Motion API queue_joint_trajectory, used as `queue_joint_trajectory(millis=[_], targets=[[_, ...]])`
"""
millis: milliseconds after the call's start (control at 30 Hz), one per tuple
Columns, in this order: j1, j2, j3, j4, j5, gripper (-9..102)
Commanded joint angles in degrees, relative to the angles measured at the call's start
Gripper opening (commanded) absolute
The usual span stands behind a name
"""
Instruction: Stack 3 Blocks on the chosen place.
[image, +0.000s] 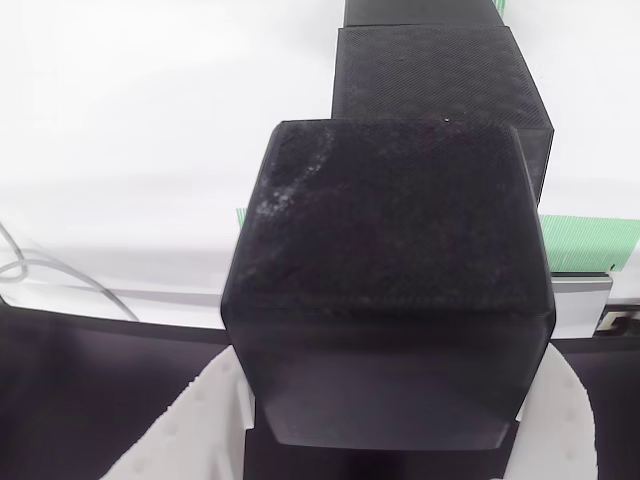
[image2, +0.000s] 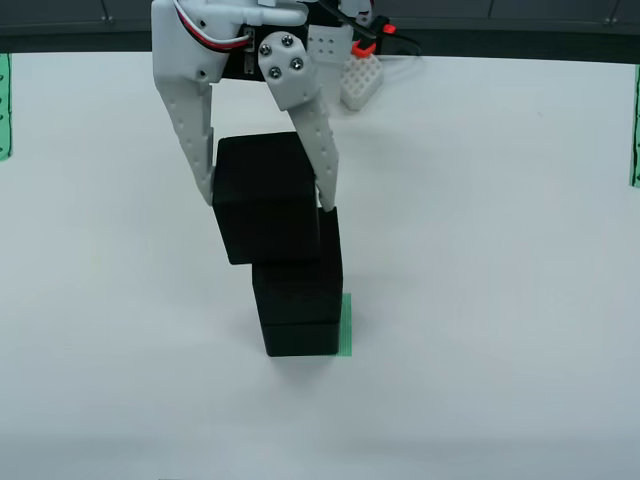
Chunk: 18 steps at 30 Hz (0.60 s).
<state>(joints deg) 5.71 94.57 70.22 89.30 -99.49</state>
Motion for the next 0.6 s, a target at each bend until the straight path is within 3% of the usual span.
queue_joint_trajectory(millis=[0,233,567], targets=[[-0.5,0.4,-2.6,-0.8,0.6,19],[-0.5,0.3,-2.9,-1.3,0.6,32],[-0.5,-0.1,-3.3,-1.9,0.6,35]])
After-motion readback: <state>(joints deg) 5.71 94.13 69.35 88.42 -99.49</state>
